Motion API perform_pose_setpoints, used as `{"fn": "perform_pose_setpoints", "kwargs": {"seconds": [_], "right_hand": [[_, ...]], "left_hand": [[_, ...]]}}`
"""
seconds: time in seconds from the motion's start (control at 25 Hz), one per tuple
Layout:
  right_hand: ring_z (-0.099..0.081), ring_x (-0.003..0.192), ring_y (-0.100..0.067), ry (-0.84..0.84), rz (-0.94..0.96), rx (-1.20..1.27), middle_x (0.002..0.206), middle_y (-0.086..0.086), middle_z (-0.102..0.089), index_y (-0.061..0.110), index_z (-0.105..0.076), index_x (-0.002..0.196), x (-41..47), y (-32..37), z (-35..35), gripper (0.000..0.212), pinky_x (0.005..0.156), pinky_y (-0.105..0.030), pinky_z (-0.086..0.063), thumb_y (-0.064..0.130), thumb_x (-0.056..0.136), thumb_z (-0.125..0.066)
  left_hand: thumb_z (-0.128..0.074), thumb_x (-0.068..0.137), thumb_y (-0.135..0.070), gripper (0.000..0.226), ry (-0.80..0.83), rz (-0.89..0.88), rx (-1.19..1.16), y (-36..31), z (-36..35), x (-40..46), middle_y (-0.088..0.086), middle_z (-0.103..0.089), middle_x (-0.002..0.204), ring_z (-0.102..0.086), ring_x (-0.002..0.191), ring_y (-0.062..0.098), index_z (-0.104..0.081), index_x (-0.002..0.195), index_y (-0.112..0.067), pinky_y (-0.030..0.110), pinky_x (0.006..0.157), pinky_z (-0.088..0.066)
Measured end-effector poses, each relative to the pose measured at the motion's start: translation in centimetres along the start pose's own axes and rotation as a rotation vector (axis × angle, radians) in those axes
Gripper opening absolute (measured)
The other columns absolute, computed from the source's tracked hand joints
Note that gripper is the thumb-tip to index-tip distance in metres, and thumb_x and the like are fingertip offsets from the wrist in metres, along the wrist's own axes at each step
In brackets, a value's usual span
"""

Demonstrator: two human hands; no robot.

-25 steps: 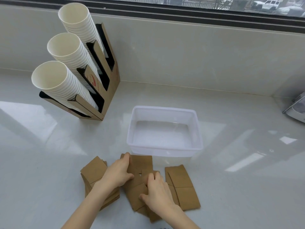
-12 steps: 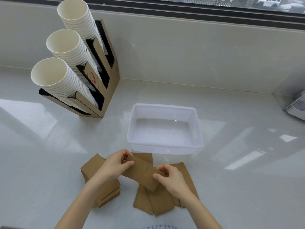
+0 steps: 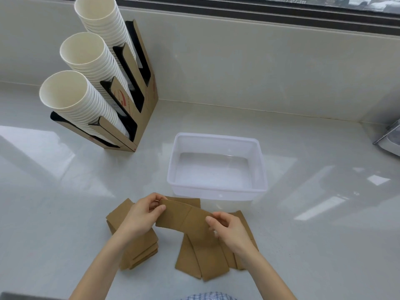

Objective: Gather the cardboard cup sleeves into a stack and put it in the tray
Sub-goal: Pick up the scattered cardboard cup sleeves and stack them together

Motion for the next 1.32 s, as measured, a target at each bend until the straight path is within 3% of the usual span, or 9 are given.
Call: {"fn": "perform_pose_setpoints", "kwargs": {"seconds": [0.16,0.28,0.36,0.56,0.72,0.8,1.08,1.2,1.32], "right_hand": [[-0.055,0.093,-0.01,0.011,-0.02,-0.249,0.104,0.005,-0.058,0.021,-0.053,0.115,-0.2,-0.6,-0.5,0.04,0.079,-0.017,-0.044,0.041,0.081,-0.062],[-0.042,0.116,-0.019,-0.002,0.027,-0.781,0.122,-0.002,-0.042,0.019,-0.037,0.125,-0.4,-1.3,-1.7,0.062,0.097,-0.031,-0.036,0.046,0.076,-0.063],[-0.037,0.12,-0.023,-0.045,0.029,-0.891,0.126,-0.005,-0.038,0.015,-0.035,0.123,-0.5,-1.3,-2.2,0.063,0.097,-0.034,-0.033,0.045,0.075,-0.064],[-0.043,0.113,-0.022,-0.053,-0.022,-0.737,0.118,-0.003,-0.045,0.017,-0.037,0.112,-0.4,-1.2,-2.0,0.049,0.092,-0.032,-0.035,0.033,0.076,-0.067],[-0.05,0.083,-0.008,-0.028,-0.011,-0.379,0.097,0.005,-0.051,0.024,-0.042,0.097,-0.5,-1.0,-0.7,0.022,0.067,-0.019,-0.042,0.016,0.085,-0.058],[-0.052,0.081,-0.006,-0.034,-0.002,-0.289,0.091,0.008,-0.054,0.027,-0.049,0.094,-0.4,-0.8,0.1,0.017,0.064,-0.014,-0.042,0.014,0.086,-0.056],[-0.06,0.084,-0.011,-0.034,0.096,-0.235,0.091,0.004,-0.065,0.022,-0.062,0.102,-0.4,1.5,2.6,0.018,0.066,-0.013,-0.044,0.016,0.087,-0.055],[-0.06,0.083,-0.008,-0.012,0.161,-0.271,0.088,0.008,-0.064,0.036,-0.058,0.09,-0.2,3.3,1.7,0.018,0.065,-0.011,-0.044,0.018,0.085,-0.058],[-0.057,0.082,-0.003,-0.024,0.225,-0.361,0.086,0.013,-0.06,0.031,-0.057,0.091,0.0,5.0,0.6,0.015,0.063,-0.007,-0.043,0.018,0.084,-0.057]], "left_hand": [[-0.048,0.09,-0.014,0.01,-0.054,0.03,-0.026,0.4,1.3,0.1,0.008,-0.064,0.1,-0.057,0.093,0.021,-0.056,0.095,-0.018,0.031,0.08,-0.044],[-0.048,0.09,-0.013,0.01,-0.066,0.049,-0.041,0.7,1.6,0.1,0.01,-0.063,0.099,-0.057,0.09,0.024,-0.055,0.098,-0.016,0.036,0.079,-0.046],[-0.048,0.09,-0.013,0.01,-0.068,0.052,-0.048,0.8,1.6,0.1,0.01,-0.063,0.098,-0.057,0.087,0.022,-0.054,0.097,-0.016,0.034,0.078,-0.046],[-0.046,0.091,-0.015,0.011,-0.072,0.057,-0.066,0.8,1.7,0.1,0.009,-0.063,0.099,-0.056,0.088,0.022,-0.054,0.098,-0.017,0.038,0.082,-0.046],[-0.043,0.092,-0.016,0.014,-0.093,0.049,-0.091,0.7,2.0,0.1,0.011,-0.062,0.097,-0.054,0.085,0.022,-0.053,0.101,-0.014,0.039,0.082,-0.045],[-0.041,0.093,-0.016,0.017,-0.108,0.046,-0.103,0.6,2.1,0.1,0.013,-0.062,0.095,-0.053,0.085,0.023,-0.051,0.106,-0.013,0.036,0.079,-0.042],[-0.036,0.095,-0.023,0.018,-0.069,0.045,-0.098,0.1,1.4,0.1,0.023,-0.066,0.098,-0.057,0.088,0.03,-0.047,0.108,-0.017,0.041,0.08,-0.047],[-0.034,0.095,-0.02,0.018,0.023,0.033,-0.164,-1.1,-0.5,-0.3,0.016,-0.066,0.097,-0.061,0.088,0.024,-0.047,0.107,-0.015,0.029,0.073,-0.054],[-0.033,0.096,-0.014,0.017,0.108,0.031,-0.26,-1.9,-2.4,-0.5,0.008,-0.062,0.088,-0.061,0.082,0.016,-0.047,0.106,-0.012,0.024,0.064,-0.059]]}}
Point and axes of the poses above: each hand's wrist, its own x-axis towards the middle knuckle, its own z-axis out of the back of the hand, y = z × x, the point moved 5 cm from there along x, towards the middle knuckle
